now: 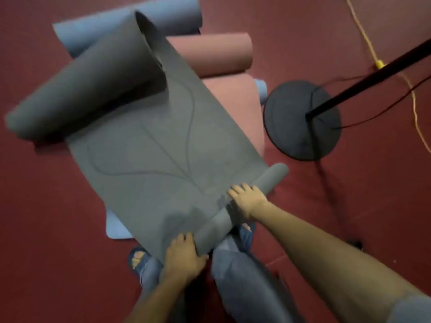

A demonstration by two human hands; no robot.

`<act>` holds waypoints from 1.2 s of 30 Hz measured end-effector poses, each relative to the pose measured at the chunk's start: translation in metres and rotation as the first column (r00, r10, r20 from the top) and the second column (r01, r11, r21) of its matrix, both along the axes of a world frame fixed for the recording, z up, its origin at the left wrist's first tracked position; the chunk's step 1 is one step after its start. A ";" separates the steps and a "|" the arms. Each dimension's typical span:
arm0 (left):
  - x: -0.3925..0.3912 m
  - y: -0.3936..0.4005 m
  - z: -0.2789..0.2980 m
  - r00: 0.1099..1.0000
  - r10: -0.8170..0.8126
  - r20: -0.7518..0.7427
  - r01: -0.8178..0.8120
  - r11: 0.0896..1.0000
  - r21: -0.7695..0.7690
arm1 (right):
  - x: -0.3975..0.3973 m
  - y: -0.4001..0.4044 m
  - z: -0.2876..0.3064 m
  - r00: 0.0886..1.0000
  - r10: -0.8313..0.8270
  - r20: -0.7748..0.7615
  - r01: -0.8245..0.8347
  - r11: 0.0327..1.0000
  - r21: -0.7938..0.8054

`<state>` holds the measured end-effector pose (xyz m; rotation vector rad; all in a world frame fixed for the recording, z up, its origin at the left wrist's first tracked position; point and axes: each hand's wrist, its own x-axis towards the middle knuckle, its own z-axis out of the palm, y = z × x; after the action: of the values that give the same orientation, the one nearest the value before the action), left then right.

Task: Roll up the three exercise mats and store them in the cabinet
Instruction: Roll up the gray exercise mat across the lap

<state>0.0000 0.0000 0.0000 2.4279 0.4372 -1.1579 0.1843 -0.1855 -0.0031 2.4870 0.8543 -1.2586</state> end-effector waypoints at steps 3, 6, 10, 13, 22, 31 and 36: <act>0.014 -0.008 -0.063 0.998 -0.056 0.011 0.055 0.997 0.057 | 0.014 -0.012 -0.058 0.987 0.155 0.042 -0.150 0.983 -0.102; 0.010 -0.017 -0.099 0.986 0.038 -0.162 -0.050 0.996 -0.074 | 0.010 -0.030 -0.083 0.965 0.254 0.065 -0.235 0.949 -0.212; -0.006 -0.020 -0.090 0.999 -0.012 -0.035 0.010 0.998 -0.057 | -0.006 -0.048 -0.083 0.958 0.249 0.140 -0.230 0.963 -0.140; -0.015 -0.012 -0.050 0.975 -0.159 0.155 0.147 0.985 0.086 | -0.020 -0.048 -0.045 0.962 0.207 0.176 -0.195 0.977 -0.087; -0.122 0.056 0.133 0.691 -0.263 0.673 -0.014 0.926 0.377 | -0.139 -0.032 0.165 0.895 0.051 0.443 -0.228 0.905 0.358; -0.364 0.074 0.237 0.390 0.014 0.921 -0.446 0.878 0.175 | -0.328 -0.037 0.257 0.802 -0.057 0.595 -0.482 0.528 0.699; -0.461 0.038 0.216 0.477 -0.023 0.878 -0.370 0.901 0.225 | -0.401 -0.075 0.226 0.886 -0.137 0.444 -0.392 0.292 0.872</act>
<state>-0.4614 0.0382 0.2162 2.8049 0.5830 0.4108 -0.2171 -0.2608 0.2226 3.1503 2.0737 0.1587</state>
